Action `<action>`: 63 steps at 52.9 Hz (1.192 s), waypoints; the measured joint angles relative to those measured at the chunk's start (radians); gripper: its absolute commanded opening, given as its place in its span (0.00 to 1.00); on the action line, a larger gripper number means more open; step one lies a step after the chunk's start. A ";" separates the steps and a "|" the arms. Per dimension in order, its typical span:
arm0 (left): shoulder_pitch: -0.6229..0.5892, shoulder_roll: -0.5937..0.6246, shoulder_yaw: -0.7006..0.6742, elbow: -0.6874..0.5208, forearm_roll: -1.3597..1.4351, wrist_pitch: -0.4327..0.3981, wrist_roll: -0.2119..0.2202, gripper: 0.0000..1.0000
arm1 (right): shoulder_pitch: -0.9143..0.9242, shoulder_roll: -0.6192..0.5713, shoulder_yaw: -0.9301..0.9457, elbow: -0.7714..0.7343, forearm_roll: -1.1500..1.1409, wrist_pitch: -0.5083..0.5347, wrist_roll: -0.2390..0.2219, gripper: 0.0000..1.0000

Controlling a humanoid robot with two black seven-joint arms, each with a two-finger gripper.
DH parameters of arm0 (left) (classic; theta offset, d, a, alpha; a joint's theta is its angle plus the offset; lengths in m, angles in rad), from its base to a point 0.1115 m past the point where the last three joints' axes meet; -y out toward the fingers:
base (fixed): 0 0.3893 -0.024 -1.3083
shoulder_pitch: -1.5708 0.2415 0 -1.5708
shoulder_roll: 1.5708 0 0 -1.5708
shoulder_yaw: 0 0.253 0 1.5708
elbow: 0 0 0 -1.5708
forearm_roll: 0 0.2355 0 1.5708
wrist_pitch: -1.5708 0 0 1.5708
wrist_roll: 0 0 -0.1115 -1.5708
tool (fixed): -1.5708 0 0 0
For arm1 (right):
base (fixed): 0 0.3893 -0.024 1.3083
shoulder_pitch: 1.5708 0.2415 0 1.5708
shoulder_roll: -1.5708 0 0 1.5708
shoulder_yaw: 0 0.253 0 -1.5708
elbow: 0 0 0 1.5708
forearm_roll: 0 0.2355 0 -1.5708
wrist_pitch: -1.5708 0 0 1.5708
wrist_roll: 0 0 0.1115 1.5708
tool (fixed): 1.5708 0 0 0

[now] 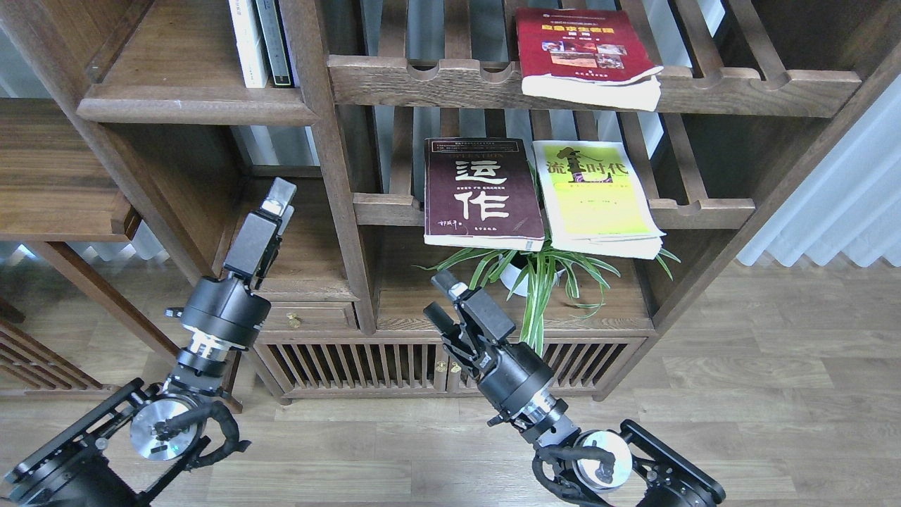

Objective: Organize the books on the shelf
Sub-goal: 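Move the right gripper toward the dark red book on the middle shelf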

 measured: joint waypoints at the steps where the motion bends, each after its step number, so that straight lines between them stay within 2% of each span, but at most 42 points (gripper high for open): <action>1: 0.000 0.000 0.000 0.000 0.000 0.000 0.000 1.00 | 0.002 0.000 0.000 -0.002 0.000 0.000 0.000 0.99; 13: 0.001 0.000 -0.023 0.002 0.019 0.000 -0.010 1.00 | 0.030 0.000 -0.016 -0.031 0.008 -0.002 0.003 0.99; 19: 0.013 0.000 -0.044 0.003 0.027 0.000 -0.010 1.00 | 0.035 0.000 -0.037 -0.033 0.012 -0.002 0.023 0.99; 27: 0.048 0.007 -0.051 0.003 0.031 0.000 -0.004 1.00 | 0.044 0.000 -0.069 -0.033 0.012 -0.004 0.076 0.99; 42: 0.095 0.014 -0.097 -0.001 0.031 0.000 -0.004 1.00 | 0.066 0.000 -0.138 -0.031 0.011 -0.032 0.225 0.99; 52: 0.098 0.000 -0.113 -0.002 0.031 0.000 -0.005 1.00 | 0.068 0.000 -0.155 -0.035 0.065 -0.083 0.258 0.99; 63: 0.099 -0.027 -0.108 -0.002 0.034 0.000 -0.002 1.00 | 0.087 0.000 -0.168 -0.034 0.134 -0.207 0.321 0.98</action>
